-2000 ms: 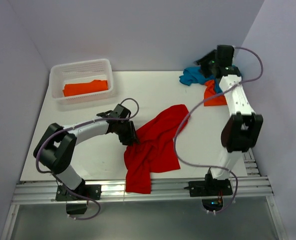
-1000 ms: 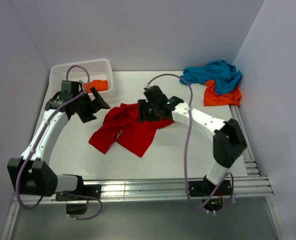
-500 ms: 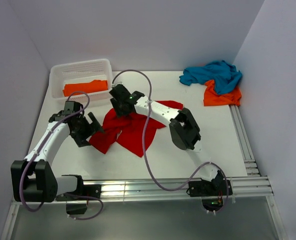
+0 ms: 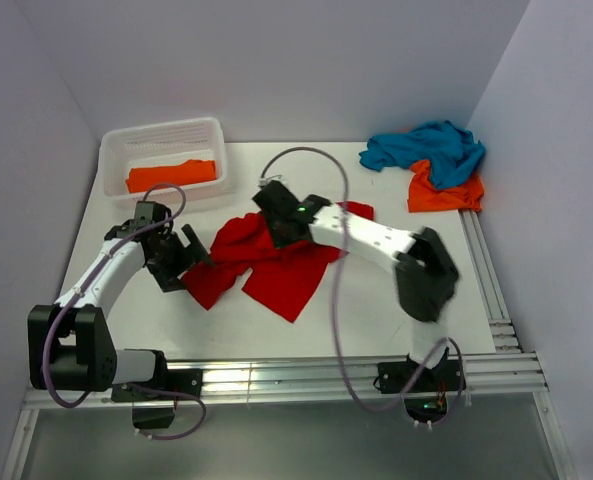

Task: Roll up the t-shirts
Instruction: Flatten the tshirt

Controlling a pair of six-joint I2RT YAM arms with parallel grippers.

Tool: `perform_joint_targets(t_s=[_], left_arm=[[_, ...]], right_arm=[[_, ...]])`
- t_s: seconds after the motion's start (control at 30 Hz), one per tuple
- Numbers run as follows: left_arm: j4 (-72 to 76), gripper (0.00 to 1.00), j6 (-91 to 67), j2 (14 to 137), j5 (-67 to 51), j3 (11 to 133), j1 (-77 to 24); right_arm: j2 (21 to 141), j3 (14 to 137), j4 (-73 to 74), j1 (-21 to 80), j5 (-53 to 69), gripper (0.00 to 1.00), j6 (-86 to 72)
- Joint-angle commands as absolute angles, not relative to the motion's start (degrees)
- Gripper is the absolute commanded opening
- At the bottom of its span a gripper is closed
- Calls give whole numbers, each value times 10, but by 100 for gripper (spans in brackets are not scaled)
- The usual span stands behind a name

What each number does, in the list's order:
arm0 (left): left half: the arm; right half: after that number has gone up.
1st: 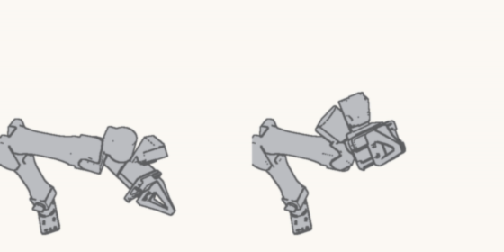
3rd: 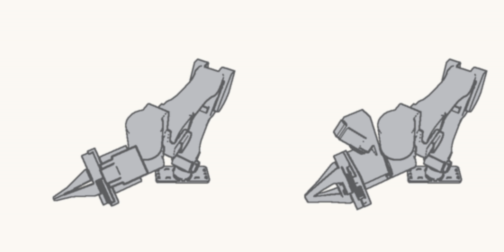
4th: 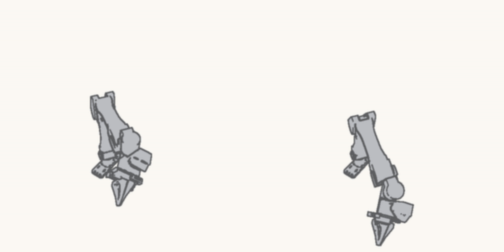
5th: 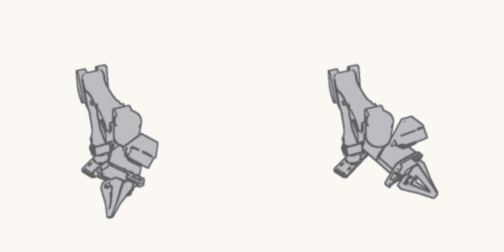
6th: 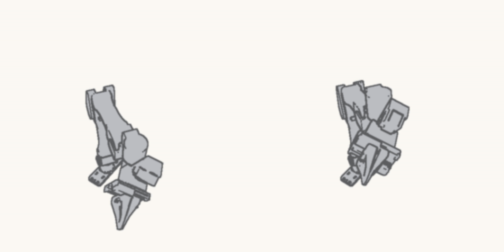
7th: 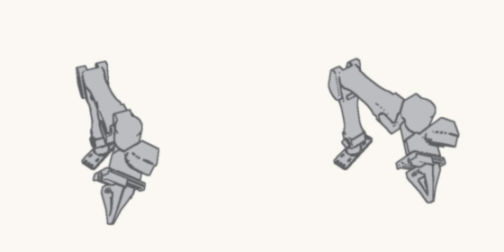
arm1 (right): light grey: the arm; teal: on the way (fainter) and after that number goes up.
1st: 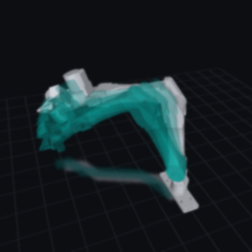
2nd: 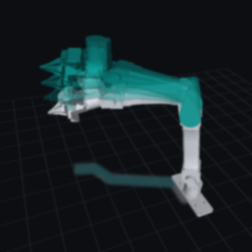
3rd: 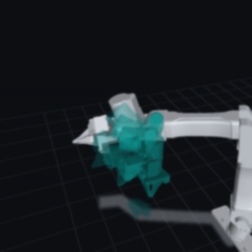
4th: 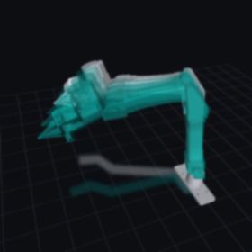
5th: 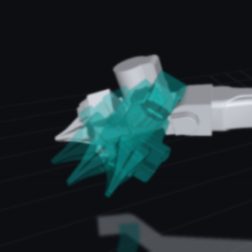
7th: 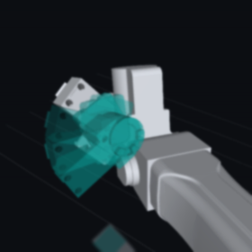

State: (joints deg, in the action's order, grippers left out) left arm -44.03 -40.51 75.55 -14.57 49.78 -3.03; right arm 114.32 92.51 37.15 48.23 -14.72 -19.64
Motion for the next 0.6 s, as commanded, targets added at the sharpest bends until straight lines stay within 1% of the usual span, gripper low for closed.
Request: perform_joint_targets(t_s=[0.0, 0.03, 0.07, 0.13, 0.17, 0.27, 0.4, 0.5, 0.53, 0.57], left_arm=[[-417, 97, -386, 745, -153, 493, -61], [-412, 97, -387, 746, -149, 491, -73], [-407, 97, -394, 747, -144, 491, -101], [-391, 97, -406, 751, -135, 487, -134], [-385, 97, -419, 755, -128, 485, -170], [-369, 97, -452, 766, -106, 474, -230], [-369, 98, -475, 776, -76, 453, -261], [-387, 98, -460, 794, -48, 460, -265], [-391, 98, -452, 802, -41, 463, -266], [-403, 97, -448, 807, -35, 468, -267]], right_arm=[[949, 842, 339, 480, -85, 0, -264], [921, 794, 345, 480, -75, 0, -291], [870, 768, 353, 481, -63, 0, -301], [820, 713, 356, 482, -34, 0, -325], [775, 662, 356, 483, -27, 0, -332], [704, 593, 361, 483, -35, 0, -348], [665, 575, 432, 482, -84, 0, -358], [635, 528, 456, 481, -59, 0, -370], [628, 493, 452, 482, -40, 15, -371], [613, 474, 448, 482, -6, 26, -372]])
